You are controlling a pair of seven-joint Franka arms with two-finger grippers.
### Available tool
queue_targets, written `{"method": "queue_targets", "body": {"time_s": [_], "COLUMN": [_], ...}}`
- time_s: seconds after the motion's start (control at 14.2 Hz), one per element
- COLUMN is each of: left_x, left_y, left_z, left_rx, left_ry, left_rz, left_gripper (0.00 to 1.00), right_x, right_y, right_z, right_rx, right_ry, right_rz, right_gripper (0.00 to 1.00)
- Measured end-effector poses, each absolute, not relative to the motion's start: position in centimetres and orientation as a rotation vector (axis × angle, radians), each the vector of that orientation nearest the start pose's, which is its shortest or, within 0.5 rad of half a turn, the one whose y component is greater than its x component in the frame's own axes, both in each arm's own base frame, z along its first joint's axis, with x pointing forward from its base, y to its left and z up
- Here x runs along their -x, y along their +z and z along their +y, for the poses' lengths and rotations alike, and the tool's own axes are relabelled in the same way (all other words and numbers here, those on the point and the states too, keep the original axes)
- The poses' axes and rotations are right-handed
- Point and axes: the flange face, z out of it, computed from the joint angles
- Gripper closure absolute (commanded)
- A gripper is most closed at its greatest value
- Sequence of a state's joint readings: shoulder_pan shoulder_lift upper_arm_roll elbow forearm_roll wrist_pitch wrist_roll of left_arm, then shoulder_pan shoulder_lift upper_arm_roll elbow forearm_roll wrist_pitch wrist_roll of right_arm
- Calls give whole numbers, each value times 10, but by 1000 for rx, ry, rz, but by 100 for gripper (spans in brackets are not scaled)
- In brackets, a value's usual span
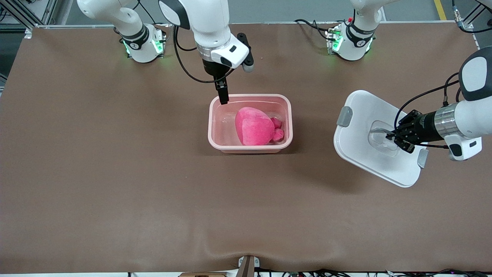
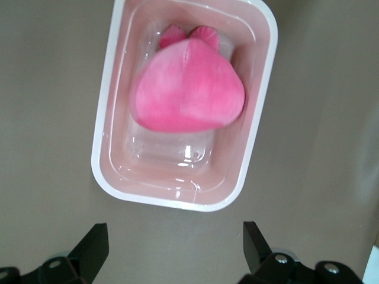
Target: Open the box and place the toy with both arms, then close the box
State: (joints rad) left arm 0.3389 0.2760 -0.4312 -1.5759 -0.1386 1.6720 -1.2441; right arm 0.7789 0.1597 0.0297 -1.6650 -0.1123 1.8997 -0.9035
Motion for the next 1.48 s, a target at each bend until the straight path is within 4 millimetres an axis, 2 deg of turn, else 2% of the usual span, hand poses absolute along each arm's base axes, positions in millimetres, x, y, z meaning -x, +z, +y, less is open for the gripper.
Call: {"method": "queue_targets", "body": {"time_s": [0.21, 0.49, 0.64, 0.78, 0.92, 0.99, 1.13, 1.2, 1.34, 1.48], "left_x": [-620, -619, -619, -617, -614, -612, -608, -606, -604, -601], "left_y": [483, 484, 485, 485, 486, 486, 485, 483, 473, 459], "left_z": [-47, -56, -62, -78, -101, -113, -133, -141, -158, -180], "left_rx": [2663, 2645, 2652, 2660, 2676, 2684, 2703, 2707, 2683, 2660], "left_ry": [450, 452, 452, 453, 455, 456, 453, 447, 441, 456], "left_rz": [-1793, -1814, -1803, -1783, -1746, -1727, -1679, -1654, -1634, -1615], "left_gripper": [100, 100, 100, 100, 100, 100, 100, 100, 100, 100], "right_x": [-435, -428, -435, -453, -480, -496, -531, -544, -559, -565], "right_y": [522, 555, 566, 570, 576, 579, 586, 590, 604, 613], "right_z": [429, 416, 409, 389, 352, 328, 259, 222, 160, 110], "right_rx": [-2160, -2447, -2570, -2645, -2736, -2823, -3020, -3062, -3090, -3077], "right_ry": [29, -28, 0, 5, -14, -34, -85, -95, -61, -38], "right_rz": [2134, 1783, 1601, 1472, 1332, 1258, 1075, 982, 816, 683], "right_gripper": [0, 0, 0, 0, 0, 0, 0, 0, 0, 0]}}
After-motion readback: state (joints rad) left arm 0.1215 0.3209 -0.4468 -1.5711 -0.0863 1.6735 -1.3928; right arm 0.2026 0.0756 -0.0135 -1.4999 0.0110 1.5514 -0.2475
